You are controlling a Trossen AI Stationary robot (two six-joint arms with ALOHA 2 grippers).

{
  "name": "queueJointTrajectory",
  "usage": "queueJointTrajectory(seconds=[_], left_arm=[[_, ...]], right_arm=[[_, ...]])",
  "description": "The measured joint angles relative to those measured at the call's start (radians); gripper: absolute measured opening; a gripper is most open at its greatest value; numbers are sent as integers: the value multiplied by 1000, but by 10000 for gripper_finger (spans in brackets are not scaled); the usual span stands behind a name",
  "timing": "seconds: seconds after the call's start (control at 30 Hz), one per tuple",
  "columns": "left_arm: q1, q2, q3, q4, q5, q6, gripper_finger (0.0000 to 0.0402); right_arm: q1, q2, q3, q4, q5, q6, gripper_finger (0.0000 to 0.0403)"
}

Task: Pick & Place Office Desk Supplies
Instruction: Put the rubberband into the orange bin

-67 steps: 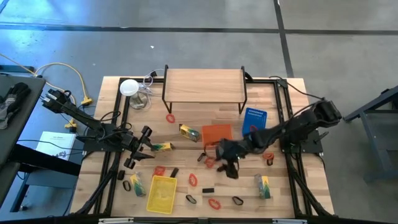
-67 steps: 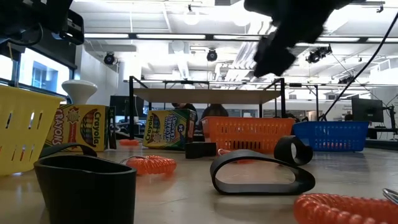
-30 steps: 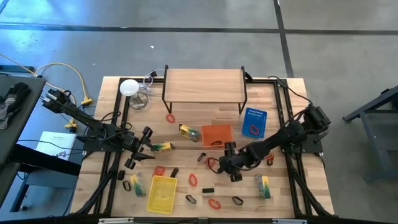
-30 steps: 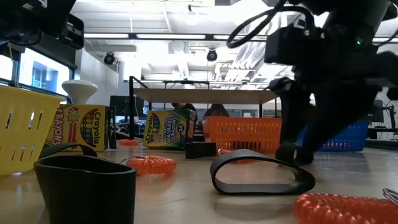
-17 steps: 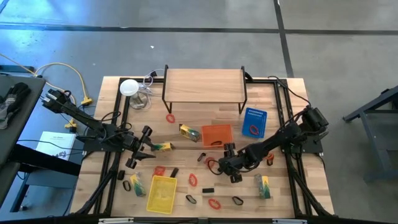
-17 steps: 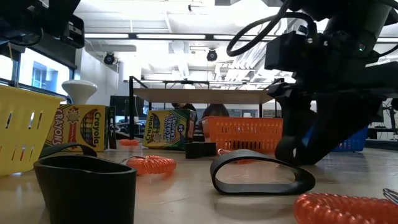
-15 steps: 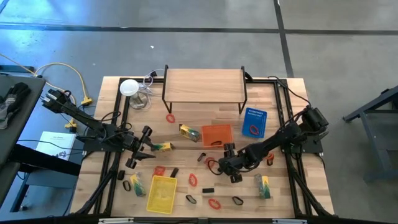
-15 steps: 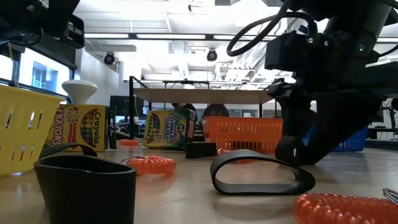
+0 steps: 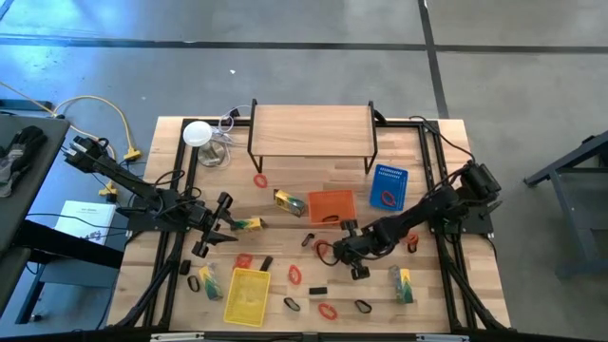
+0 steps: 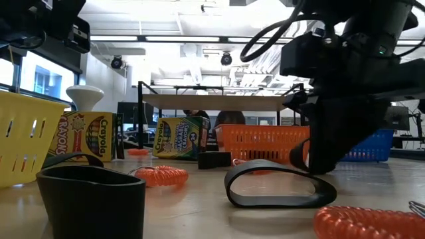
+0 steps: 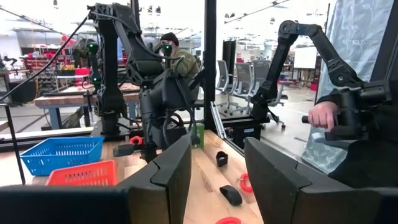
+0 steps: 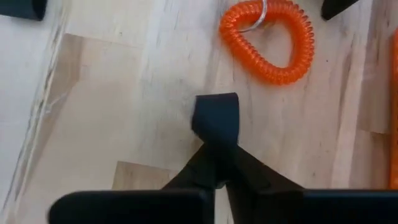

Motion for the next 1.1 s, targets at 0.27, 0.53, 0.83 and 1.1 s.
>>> queueJointTrajectory(seconds=[0.27, 0.53, 0.83, 1.1], left_arm=[[0, 0, 0, 0, 0, -1, 145], [0, 0, 0, -1, 0, -1, 145], [0, 0, 0, -1, 0, -1, 145], [0, 0, 0, -7, 0, -1, 145]], right_arm=[[37, -39, 32, -56, 155, -19, 3], [65, -127, 105, -179, 423, -22, 3], [-105, -130, 106, -217, 416, 189, 3], [-194, -129, 105, -215, 234, 166, 37]])
